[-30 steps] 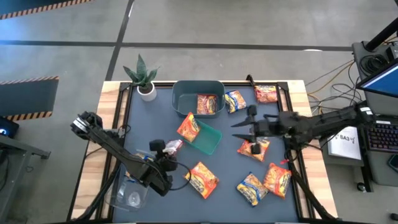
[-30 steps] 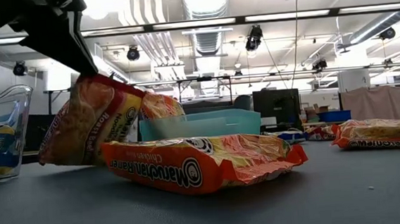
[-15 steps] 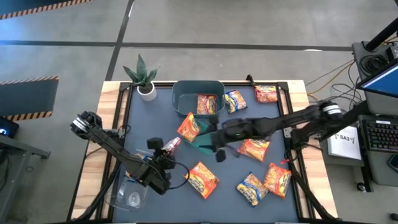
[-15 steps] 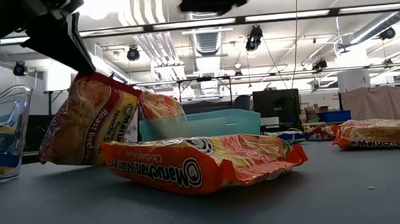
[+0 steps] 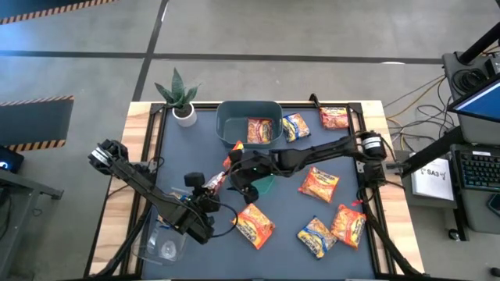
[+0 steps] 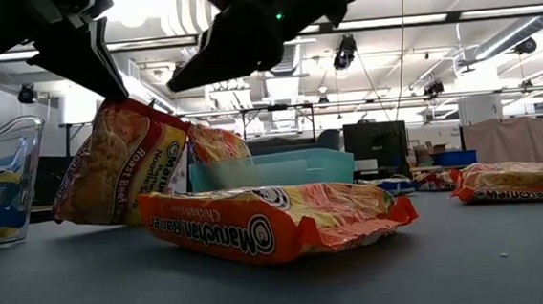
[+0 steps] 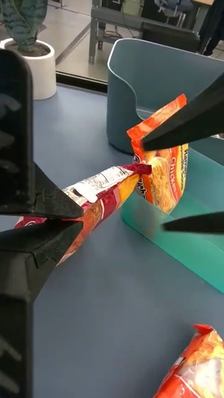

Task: Sort Maruchan noodles
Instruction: Put the red noodle pack into the blue bin

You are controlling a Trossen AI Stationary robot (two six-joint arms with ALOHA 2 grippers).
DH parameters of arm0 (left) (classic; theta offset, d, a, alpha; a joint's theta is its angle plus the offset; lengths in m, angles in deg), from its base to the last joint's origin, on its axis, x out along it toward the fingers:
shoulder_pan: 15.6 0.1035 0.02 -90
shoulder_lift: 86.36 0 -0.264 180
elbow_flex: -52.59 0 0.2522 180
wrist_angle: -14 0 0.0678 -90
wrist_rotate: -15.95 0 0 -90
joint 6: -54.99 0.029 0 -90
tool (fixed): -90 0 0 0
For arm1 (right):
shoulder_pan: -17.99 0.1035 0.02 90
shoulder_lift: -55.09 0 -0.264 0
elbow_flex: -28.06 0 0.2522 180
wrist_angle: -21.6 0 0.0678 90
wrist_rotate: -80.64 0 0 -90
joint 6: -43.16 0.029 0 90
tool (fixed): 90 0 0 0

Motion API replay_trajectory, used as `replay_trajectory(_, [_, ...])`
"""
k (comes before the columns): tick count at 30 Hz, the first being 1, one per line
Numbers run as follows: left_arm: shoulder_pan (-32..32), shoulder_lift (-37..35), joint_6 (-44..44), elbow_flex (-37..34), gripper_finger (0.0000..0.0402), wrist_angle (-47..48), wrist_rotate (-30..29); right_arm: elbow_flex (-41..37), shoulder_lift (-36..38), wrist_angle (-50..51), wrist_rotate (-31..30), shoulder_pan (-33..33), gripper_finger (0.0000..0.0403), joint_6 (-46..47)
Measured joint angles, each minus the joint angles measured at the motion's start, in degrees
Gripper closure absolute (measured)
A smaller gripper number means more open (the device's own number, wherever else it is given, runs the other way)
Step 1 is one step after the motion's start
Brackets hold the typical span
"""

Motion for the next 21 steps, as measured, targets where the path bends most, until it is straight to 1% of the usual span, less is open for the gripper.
replay_trajectory(3, [0.0,0.0,0.0,0.0,0.0401,-0.1,0.0,3.0,-2.9,0.7,0.1,0.0,0.0183,-1.6])
replay_trajectory(10, [0.0,0.0,0.0,0.0,0.0401,-0.3,0.0,7.0,-7.2,0.7,0.2,-0.5,0.0184,-3.5])
replay_trajectory(18, [-0.1,0.0,0.8,0.0,0.0401,-0.5,0.1,7.5,-8.6,0.1,0.1,-1.1,0.0185,-5.1])
replay_trajectory(21, [-0.1,0.0,1.1,0.0,0.0401,-0.7,0.1,7.5,-8.8,0.2,0.2,-1.3,0.0194,-5.1])
